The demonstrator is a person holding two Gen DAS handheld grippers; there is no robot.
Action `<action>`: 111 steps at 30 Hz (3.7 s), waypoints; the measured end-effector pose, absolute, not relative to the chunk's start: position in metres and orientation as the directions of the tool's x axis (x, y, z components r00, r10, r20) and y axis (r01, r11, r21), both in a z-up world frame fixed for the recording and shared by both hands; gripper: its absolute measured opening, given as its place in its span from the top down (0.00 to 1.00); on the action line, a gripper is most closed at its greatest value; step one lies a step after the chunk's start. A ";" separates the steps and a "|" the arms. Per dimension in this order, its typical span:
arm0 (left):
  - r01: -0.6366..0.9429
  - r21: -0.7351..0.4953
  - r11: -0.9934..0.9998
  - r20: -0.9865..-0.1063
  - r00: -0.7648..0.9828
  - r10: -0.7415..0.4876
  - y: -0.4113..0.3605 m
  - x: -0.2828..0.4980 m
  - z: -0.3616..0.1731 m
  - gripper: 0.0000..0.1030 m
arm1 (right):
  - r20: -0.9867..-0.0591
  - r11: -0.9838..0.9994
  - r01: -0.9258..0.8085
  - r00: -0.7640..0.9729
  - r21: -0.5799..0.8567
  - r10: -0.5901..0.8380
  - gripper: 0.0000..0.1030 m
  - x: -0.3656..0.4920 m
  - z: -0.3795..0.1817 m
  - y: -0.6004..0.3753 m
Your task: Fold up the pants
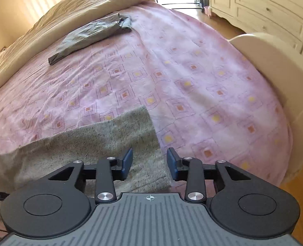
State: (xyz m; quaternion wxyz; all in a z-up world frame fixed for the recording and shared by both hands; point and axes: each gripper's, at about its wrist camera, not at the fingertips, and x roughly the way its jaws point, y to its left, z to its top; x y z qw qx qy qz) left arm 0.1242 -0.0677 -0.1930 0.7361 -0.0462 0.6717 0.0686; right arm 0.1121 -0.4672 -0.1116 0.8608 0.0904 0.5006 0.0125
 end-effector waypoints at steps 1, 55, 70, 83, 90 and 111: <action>-0.167 0.026 0.986 -0.995 0.087 0.041 -0.068 0.122 -0.193 0.13 | -0.867 0.978 0.087 0.483 0.188 0.124 0.64 0.115 -0.115 -0.472; -0.030 -0.048 0.998 -0.995 0.089 -0.046 -0.109 0.111 -0.182 0.21 | -0.761 0.842 0.150 0.530 0.518 0.374 0.87 0.126 -0.094 -0.437; -0.071 -0.174 0.982 -0.960 0.234 -0.153 0.038 0.114 -0.124 0.23 | -0.690 0.940 -0.126 0.649 0.318 0.321 0.87 0.087 0.002 -0.274; -0.195 -0.071 0.978 -0.973 0.231 -0.024 0.200 0.077 -0.127 0.23 | -0.826 0.846 -0.500 0.387 0.186 0.410 0.86 0.039 -0.115 -0.004; -0.159 -0.103 0.982 -0.961 0.272 -0.056 0.209 0.082 -0.114 0.23 | -0.863 0.848 -0.472 0.297 0.240 0.410 0.66 0.030 -0.132 0.006; -0.021 -0.033 0.999 -0.996 0.089 -0.031 0.088 0.096 -0.193 0.09 | -0.874 0.966 -0.238 0.444 0.098 0.198 0.65 0.139 -0.100 -0.148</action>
